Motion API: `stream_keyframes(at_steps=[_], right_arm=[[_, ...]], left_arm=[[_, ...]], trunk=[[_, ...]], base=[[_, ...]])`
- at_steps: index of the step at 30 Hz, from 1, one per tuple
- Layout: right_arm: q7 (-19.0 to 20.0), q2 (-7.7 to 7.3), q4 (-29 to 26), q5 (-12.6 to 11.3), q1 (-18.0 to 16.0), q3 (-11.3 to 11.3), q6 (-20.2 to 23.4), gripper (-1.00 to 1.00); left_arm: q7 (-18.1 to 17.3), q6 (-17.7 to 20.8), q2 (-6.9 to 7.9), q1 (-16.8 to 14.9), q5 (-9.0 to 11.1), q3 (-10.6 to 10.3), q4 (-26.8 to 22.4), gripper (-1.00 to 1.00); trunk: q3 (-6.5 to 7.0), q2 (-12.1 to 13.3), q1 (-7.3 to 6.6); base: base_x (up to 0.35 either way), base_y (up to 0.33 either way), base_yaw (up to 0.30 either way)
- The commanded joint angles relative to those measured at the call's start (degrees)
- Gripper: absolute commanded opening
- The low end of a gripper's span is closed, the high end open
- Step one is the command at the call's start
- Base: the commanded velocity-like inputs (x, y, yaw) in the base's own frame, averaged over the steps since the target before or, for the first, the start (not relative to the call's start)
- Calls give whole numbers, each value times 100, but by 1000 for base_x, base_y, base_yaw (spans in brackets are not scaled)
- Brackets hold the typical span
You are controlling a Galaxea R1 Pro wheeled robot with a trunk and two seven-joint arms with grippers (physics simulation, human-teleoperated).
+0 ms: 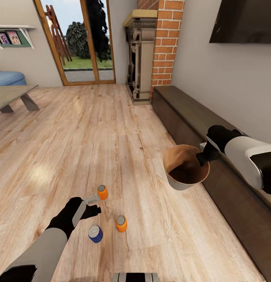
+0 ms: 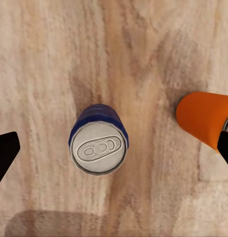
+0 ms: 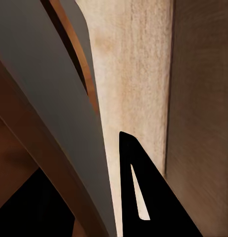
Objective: Put the three can of soda from the living room inside the tash can in the kitchen.
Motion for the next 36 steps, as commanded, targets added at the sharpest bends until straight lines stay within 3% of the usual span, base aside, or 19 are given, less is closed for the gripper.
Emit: stream_keyframes(at_steps=[1,6,36], right_arm=[[-1,3,-3,-74,-4,-87,14,-100],[-1,1,-5,-74,-4,-87,14,-100],[-1,6,-11,-74,13,-63,14,-100]], left_arm=[[0,-1,1,0,0,1,1,100],[-1,-1,3,0,1,3,1,100],[-54,-1,3,0,18,-22,-53,100]], trunk=[[-22,-3,1],[-144,-9,14],[-182,-9,14]], base=[[0,0,0],[0,0,0],[0,27,0]])
